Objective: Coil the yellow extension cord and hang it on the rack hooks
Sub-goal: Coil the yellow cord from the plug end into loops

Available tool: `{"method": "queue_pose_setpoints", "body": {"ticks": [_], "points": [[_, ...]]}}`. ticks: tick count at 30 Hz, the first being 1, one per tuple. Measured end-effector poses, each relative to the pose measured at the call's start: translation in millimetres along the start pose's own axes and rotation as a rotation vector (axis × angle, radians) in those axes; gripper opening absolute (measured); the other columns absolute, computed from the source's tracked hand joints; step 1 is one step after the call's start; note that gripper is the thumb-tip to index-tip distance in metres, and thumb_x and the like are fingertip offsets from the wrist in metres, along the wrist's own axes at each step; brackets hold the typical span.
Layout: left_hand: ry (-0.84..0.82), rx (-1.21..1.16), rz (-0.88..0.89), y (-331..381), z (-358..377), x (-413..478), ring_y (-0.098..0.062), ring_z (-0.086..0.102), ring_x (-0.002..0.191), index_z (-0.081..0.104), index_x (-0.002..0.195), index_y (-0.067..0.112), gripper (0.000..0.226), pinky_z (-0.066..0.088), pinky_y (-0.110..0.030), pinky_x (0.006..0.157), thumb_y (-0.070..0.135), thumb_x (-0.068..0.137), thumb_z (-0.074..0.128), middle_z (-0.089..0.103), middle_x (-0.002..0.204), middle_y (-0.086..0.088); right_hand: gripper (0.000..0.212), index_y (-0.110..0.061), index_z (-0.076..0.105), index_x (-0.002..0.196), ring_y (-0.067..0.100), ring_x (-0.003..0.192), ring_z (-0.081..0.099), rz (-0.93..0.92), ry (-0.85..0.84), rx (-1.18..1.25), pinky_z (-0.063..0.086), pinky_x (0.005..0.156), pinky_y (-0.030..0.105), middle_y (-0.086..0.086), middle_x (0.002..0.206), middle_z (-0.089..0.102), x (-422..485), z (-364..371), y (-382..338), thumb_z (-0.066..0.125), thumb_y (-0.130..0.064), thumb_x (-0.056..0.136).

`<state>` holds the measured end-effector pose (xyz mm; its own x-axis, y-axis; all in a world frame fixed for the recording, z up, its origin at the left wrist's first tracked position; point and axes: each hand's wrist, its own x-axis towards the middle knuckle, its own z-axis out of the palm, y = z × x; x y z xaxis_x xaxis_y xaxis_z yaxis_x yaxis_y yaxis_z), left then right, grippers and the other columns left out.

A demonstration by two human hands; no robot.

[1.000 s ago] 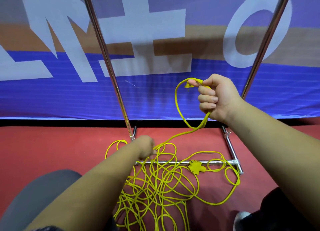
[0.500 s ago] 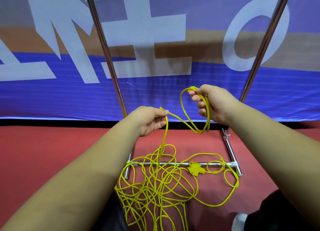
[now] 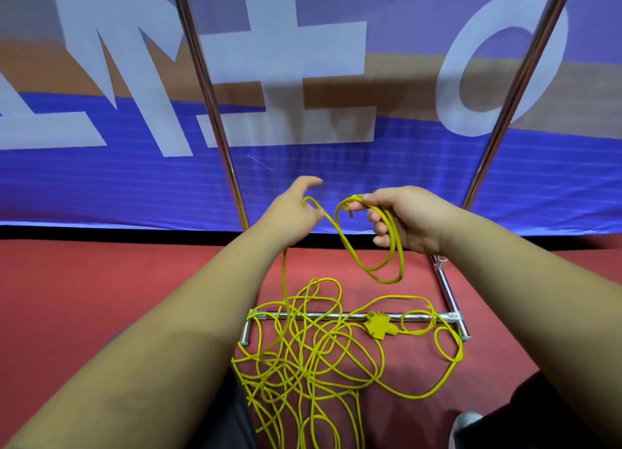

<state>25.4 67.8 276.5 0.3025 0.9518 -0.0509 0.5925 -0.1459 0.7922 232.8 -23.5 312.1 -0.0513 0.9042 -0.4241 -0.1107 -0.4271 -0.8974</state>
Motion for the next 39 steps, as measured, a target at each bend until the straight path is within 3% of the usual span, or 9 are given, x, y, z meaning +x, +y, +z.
{"method": "queue_pose_setpoints", "body": {"ticks": [5, 9, 13, 16, 22, 27, 32, 35, 39], "points": [[-0.192, 0.460, 0.039, -6, 9, 0, -0.020, 0.063, 0.101, 0.062, 0.133, 0.024, 0.038, 0.045, -0.028, 0.080, 0.040, 0.099, 0.065, 0.071, 0.111, -0.001, 0.037, -0.005, 0.072, 0.124, 0.014, 0.051, 0.048, -0.057, -0.034, 0.019, 0.049, 0.053, 0.029, -0.003, 0.069, 0.058, 0, -1, 0, 0.050, -0.032, 0.110], [-0.547, 0.646, 0.016, -8, 12, -4, -0.021, 0.067, 0.083, 0.072, 0.097, 0.022, 0.015, 0.053, -0.032, 0.071, 0.020, 0.100, 0.058, 0.078, 0.083, 0.007, 0.038, -0.005, 0.071, 0.121, 0.013, 0.053, 0.056, -0.129, 0.003, 0.110, 0.052, 0.053, 0.027, -0.001, 0.075, 0.069, 2, -1, -3, 0.046, -0.033, 0.112], [-0.807, 0.365, -0.019, -7, 15, -17, -0.013, 0.049, 0.067, 0.068, 0.091, 0.025, 0.019, 0.042, -0.027, 0.059, 0.020, 0.105, 0.055, 0.067, 0.081, 0.007, 0.038, -0.006, 0.069, 0.115, 0.014, 0.071, 0.076, -0.100, 0.142, 0.205, 0.062, 0.061, 0.030, 0.006, 0.092, 0.081, 7, -3, -1, 0.043, -0.034, 0.114], [-0.802, 0.153, -0.052, -5, 20, -20, -0.011, 0.046, 0.062, 0.068, 0.091, 0.023, 0.023, 0.040, -0.027, 0.057, 0.023, 0.108, 0.052, 0.061, 0.079, 0.002, 0.036, 0.000, 0.062, 0.121, 0.021, 0.082, 0.081, -0.049, 0.165, 0.340, 0.064, 0.061, 0.035, 0.015, 0.102, 0.081, 11, -8, -1, 0.040, -0.028, 0.115], [-0.635, 0.363, -0.042, 7, 29, -22, -0.023, 0.047, 0.067, 0.075, 0.093, 0.019, 0.022, 0.037, -0.025, 0.052, 0.027, 0.104, 0.057, 0.065, 0.072, 0.003, 0.031, -0.007, 0.059, 0.120, 0.033, 0.099, 0.079, 0.067, 0.126, 0.182, 0.063, 0.080, 0.047, 0.019, 0.113, 0.079, 18, -11, 6, 0.036, -0.027, 0.115], [-0.598, 0.397, -0.007, 15, 35, -27, -0.022, 0.048, 0.061, 0.079, 0.099, 0.017, 0.023, 0.038, -0.023, 0.049, 0.028, 0.103, 0.059, 0.065, 0.071, 0.003, 0.027, -0.012, 0.056, 0.103, 0.021, 0.075, 0.079, 0.165, 0.240, 0.108, 0.060, 0.064, 0.036, 0.015, 0.091, 0.079, 30, -9, 20, 0.038, -0.028, 0.114], [-0.889, 0.311, 0.181, 11, 24, -36, -0.016, 0.047, 0.066, 0.075, 0.106, 0.028, 0.021, 0.042, -0.024, 0.059, 0.036, 0.107, 0.056, 0.071, 0.078, 0.007, 0.036, -0.013, 0.055, 0.089, 0.010, 0.042, 0.052, 0.169, 0.242, 0.121, 0.055, 0.052, 0.029, -0.002, 0.066, 0.058, 40, -10, 23, 0.052, -0.043, 0.109], [-1.055, 0.284, 0.245, 13, 21, -38, -0.008, 0.048, 0.066, 0.075, 0.112, 0.027, 0.022, 0.041, -0.018, 0.062, 0.037, 0.107, 0.056, 0.072, 0.085, 0.005, 0.033, -0.012, 0.059, 0.091, 0.010, 0.043, 0.059, 0.168, 0.248, 0.130, 0.055, 0.048, 0.026, -0.001, 0.066, 0.062, 44, -9, 25, 0.057, -0.041, 0.106], [-1.200, 0.256, 0.269, 12, 22, -40, -0.024, 0.050, 0.080, 0.076, 0.114, 0.027, 0.024, 0.038, -0.039, 0.078, 0.039, 0.107, 0.057, 0.072, 0.087, 0.006, 0.016, -0.012, 0.054, 0.102, 0.008, 0.036, 0.049, 0.135, 0.298, 0.261, 0.039, 0.035, 0.018, 0.001, 0.061, 0.062, 50, -12, 28, 0.058, -0.026, 0.107]]}}
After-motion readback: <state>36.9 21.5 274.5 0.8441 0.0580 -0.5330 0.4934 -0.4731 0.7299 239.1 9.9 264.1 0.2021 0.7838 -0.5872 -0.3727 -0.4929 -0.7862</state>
